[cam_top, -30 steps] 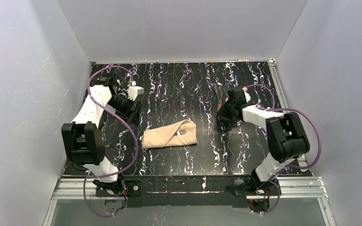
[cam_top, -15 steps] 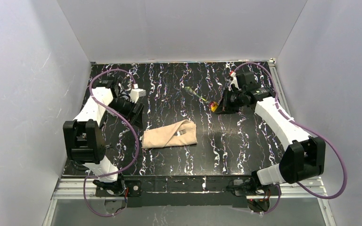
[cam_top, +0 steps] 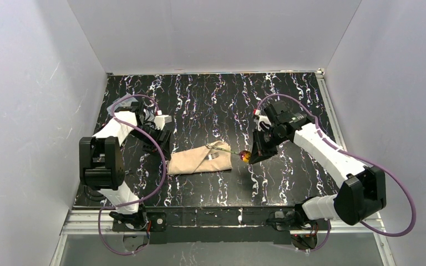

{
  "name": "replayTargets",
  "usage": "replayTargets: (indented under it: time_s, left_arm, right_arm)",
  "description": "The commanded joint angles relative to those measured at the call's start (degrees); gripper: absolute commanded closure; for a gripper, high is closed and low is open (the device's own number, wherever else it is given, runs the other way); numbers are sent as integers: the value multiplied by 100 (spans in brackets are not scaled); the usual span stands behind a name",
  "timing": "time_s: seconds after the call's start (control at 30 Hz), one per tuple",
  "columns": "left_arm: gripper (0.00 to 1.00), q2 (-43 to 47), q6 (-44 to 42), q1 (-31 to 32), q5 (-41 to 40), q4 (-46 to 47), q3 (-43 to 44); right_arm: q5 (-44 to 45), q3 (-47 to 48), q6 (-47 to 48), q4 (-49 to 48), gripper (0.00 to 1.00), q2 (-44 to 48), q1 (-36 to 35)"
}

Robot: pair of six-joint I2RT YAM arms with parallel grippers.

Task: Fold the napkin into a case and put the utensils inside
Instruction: Insert the spoon into the folded napkin.

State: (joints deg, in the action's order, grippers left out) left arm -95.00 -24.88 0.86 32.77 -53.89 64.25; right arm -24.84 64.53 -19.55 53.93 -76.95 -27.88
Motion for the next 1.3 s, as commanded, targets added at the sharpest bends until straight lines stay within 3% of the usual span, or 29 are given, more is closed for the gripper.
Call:
replayTargets:
  time_s: [0.0,0.4,0.73,1.03,1.27]
  left_arm:
    - [32,-131,100,-25,24,155,-89]
    - [46,-427,137,-16,232,265,-188]
    - [38,-338,68,-5,640,-50,-49]
    - [35,-382,20,148,312,274,-358]
    - [49,-716,48,223,-85,650,-459]
  right_arm:
    - [-215,-238,38,242,99,208,-98]
    - [-417,-1044,-135,-287,99,186,-307]
    - [-488,-1007,1,-562,99,-306,-319]
    - [-592,-945,83,-741,99,-673,-329]
    - [-623,-933,97,-785,99,-814,-344]
